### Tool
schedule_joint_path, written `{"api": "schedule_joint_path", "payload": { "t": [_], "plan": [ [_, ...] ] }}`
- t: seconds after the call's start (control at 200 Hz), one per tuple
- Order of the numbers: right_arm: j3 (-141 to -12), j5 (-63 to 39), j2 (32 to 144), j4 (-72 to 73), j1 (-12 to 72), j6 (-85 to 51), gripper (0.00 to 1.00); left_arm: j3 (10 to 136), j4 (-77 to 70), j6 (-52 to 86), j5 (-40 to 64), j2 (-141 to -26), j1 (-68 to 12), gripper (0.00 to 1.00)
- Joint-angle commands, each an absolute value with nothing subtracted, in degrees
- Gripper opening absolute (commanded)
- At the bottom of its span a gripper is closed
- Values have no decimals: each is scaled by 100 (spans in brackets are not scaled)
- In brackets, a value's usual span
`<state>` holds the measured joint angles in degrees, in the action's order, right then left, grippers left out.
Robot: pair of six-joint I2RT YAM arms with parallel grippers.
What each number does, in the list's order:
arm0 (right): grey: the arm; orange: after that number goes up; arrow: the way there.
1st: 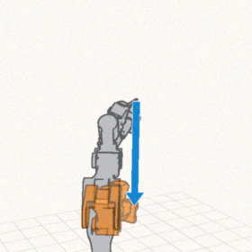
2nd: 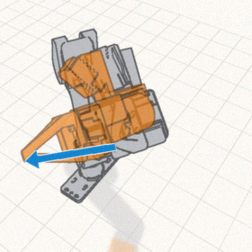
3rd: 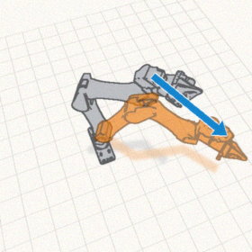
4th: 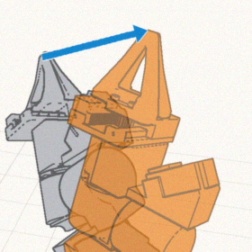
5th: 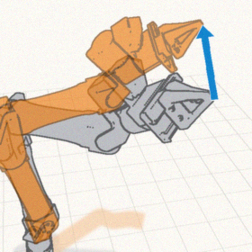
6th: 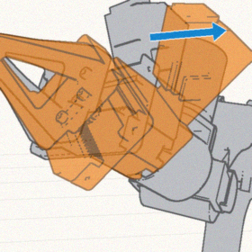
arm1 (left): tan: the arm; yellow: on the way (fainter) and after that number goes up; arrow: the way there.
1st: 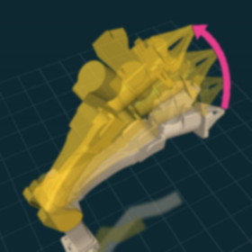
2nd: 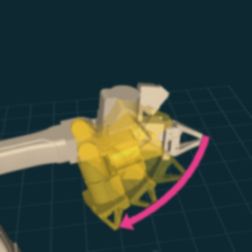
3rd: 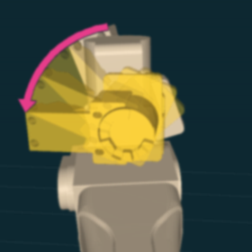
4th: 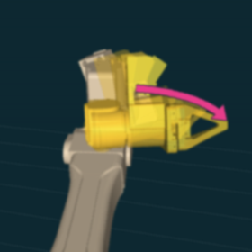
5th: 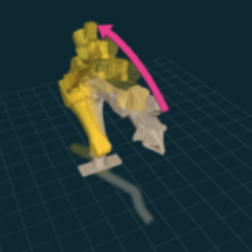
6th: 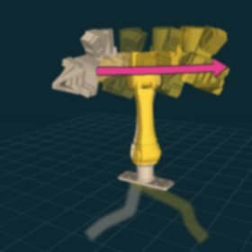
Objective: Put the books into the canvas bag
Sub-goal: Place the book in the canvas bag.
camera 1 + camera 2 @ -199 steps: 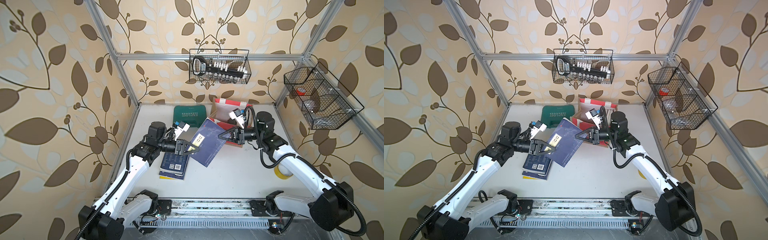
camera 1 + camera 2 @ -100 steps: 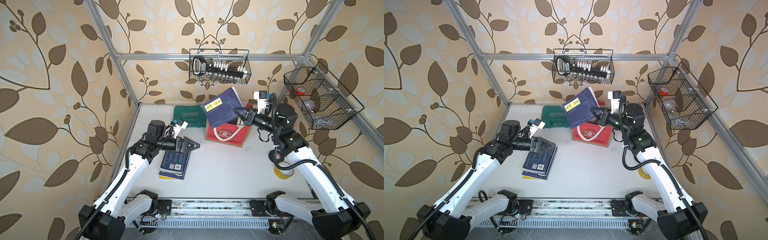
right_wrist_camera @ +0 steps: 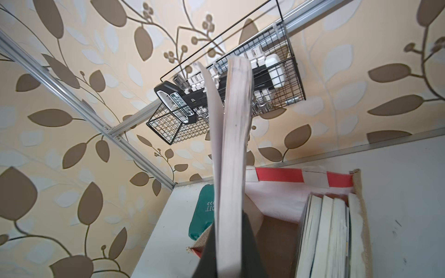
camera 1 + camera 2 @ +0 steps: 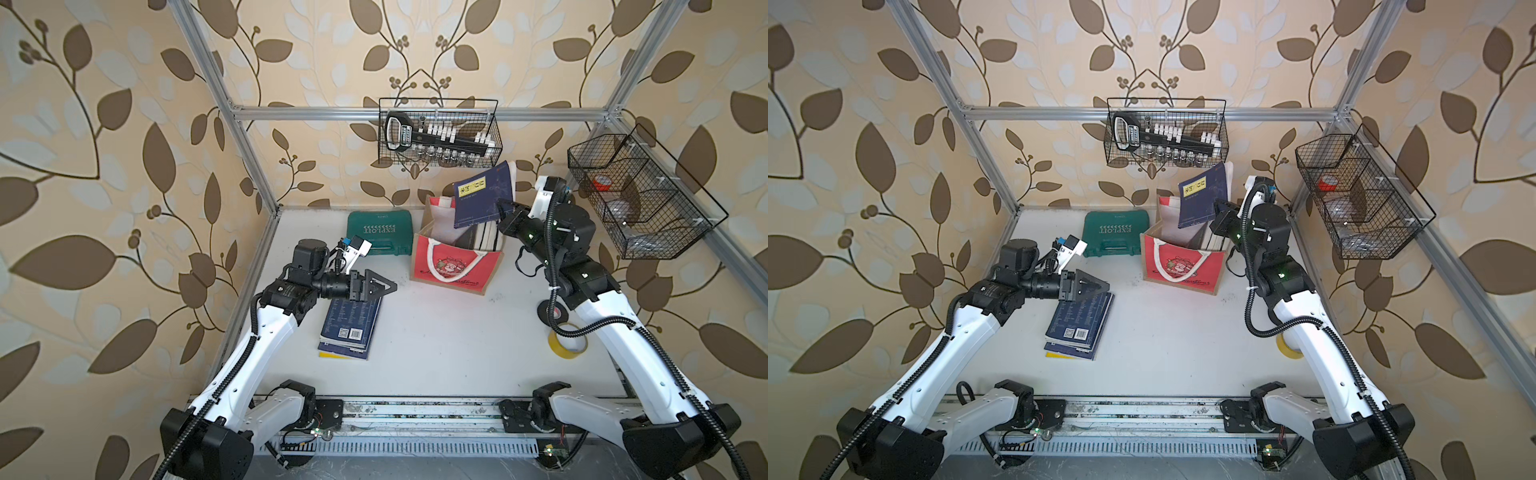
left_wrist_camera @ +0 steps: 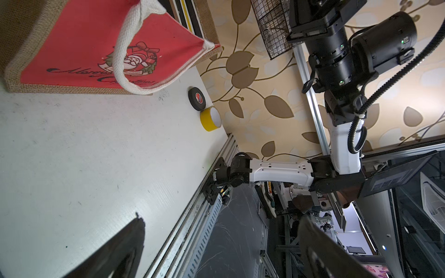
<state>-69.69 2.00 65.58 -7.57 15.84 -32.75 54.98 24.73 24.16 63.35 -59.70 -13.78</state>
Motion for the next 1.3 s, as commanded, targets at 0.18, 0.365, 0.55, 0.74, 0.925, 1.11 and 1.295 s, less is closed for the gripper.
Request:
{"api": "schedule_joint_path", "payload": {
  "t": [0.18, 0.365, 0.55, 0.74, 0.925, 1.11, 1.295],
  "plan": [
    [-6390, 607, 6763, -294, 1573, -3496, 0, 5660, 2294, 2429, 6402, -6056, -1310, 99],
    [-6015, 759, 6935, -44, 1573, -3737, 0, 5659, 2283, 2435, 6413, -6074, -1301, 99],
    [-5930, 929, 7227, 77, 1631, -3932, 0, 5659, 2277, 2445, 6407, -6073, -1292, 99],
    [-5941, 1424, 7547, 170, 1924, -4143, 0, 5643, 2289, 2449, 6397, -6067, -1283, 99],
    [-6236, 1804, 7915, 82, 2141, -4228, 0, 5651, 2308, 2452, 6403, -6074, -1283, 99],
    [-6484, 2500, 8223, -280, 2273, -4277, 0, 5652, 2339, 2422, 6390, -6022, -1283, 99],
    [-6573, 3012, 8310, -457, 2425, -4136, 1, 5643, 2350, 2420, 6381, -6012, -1283, 99]
  ]
}}
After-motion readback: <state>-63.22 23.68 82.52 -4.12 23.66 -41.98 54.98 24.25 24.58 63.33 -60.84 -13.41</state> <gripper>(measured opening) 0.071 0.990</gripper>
